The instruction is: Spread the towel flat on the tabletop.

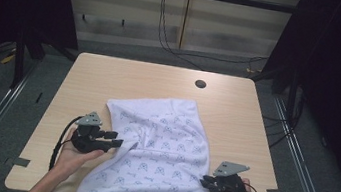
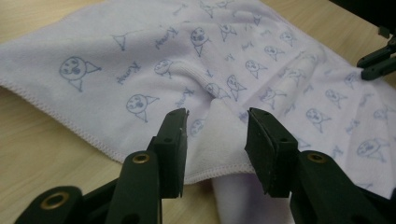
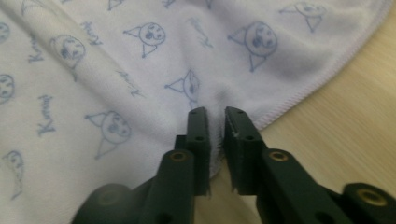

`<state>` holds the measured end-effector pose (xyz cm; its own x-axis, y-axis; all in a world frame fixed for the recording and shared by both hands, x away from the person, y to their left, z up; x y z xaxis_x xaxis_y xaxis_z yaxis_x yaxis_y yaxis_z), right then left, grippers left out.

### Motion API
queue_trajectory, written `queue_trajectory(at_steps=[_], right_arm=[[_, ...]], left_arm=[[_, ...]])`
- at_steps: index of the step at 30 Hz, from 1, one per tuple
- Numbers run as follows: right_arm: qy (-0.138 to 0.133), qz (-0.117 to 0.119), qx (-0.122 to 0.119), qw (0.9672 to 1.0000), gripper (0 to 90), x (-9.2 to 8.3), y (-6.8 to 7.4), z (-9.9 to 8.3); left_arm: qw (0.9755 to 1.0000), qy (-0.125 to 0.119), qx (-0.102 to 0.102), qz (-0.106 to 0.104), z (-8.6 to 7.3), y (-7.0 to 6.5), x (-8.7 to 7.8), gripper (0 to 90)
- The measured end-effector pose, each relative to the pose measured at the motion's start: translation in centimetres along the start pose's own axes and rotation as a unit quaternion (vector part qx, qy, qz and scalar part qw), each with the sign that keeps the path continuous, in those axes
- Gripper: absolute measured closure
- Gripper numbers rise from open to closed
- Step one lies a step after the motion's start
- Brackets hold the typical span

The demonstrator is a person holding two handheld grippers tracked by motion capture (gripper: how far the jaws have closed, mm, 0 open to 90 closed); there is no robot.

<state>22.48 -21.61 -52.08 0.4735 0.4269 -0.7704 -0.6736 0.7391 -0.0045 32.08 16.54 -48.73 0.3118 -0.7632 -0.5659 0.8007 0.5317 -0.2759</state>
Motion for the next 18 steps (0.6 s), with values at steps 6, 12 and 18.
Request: queue_trajectory(at_steps=[6, 12, 18], right_arm=[[0.008, 0.007, 0.036, 0.9993, 88.1, -1.3, -1.7, -1.4], [-0.011, 0.038, 0.044, 0.9983, 73.2, -1.9, -1.3, -1.8], [-0.048, 0.030, 0.043, 0.9974, 66.9, -1.2, -2.0, 0.5]], left_arm=[[0.9990, 0.041, 0.005, 0.015, 0.0, 0.1, 2.3, 56.5], [0.9899, 0.097, 0.040, 0.095, -1.0, 2.4, 3.9, 84.9], [0.9832, 0.105, 0.061, 0.136, -0.9, 5.0, 2.8, 89.5]])
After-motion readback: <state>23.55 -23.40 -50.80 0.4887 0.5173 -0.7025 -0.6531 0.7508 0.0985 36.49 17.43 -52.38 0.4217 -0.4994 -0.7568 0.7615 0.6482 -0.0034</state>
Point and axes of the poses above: each handheld gripper's, and its own axes: x roughly forward along the jaws, z roughly out of its top, y roughly to its left, the point moved 4 cm from there along x, roughly forward along the jaws, and after that the axes turned 4 degrees about -z, right-handed, at the moved point
